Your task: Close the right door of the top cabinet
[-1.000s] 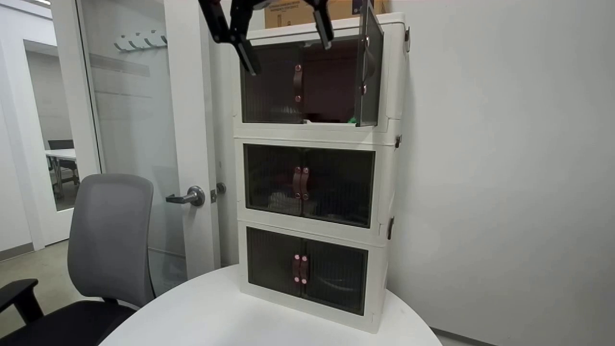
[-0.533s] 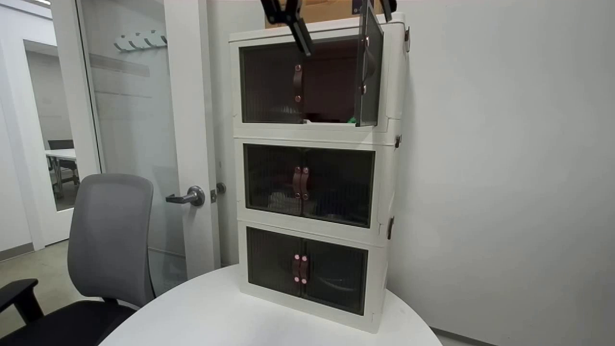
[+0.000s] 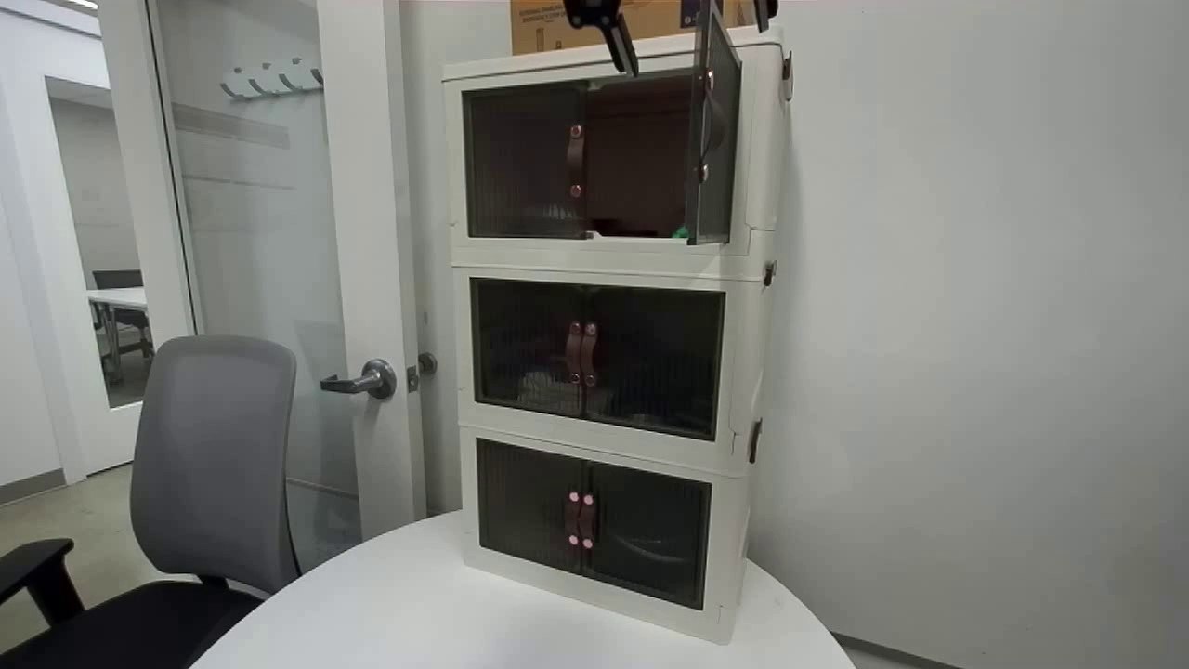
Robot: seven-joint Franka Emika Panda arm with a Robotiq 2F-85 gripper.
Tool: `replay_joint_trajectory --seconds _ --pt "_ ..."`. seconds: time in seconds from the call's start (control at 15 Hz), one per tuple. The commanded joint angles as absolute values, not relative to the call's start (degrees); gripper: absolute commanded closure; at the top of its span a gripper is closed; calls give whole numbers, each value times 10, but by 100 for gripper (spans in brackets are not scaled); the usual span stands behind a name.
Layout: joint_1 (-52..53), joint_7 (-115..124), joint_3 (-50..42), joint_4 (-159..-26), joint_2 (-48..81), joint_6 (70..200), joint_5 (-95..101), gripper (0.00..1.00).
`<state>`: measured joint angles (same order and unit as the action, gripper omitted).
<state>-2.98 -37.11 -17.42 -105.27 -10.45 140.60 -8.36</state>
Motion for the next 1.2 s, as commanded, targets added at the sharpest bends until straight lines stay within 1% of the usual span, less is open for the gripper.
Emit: replay_joint_trajectory --seconds 0.0,0.2,0.47,0.87,1.13 --pt "-13 -500 -181 -993 -53 1399 -194 0" --pt "-22 -605 -170 -971 -32 1387 -272 0" --pt "-44 -668 -157 -951 -11 1379 -323 0" --pt "-68 -694 -137 -927 10 1360 -346 0" --pt "-60 -687 -105 -922 14 1380 -334 0"
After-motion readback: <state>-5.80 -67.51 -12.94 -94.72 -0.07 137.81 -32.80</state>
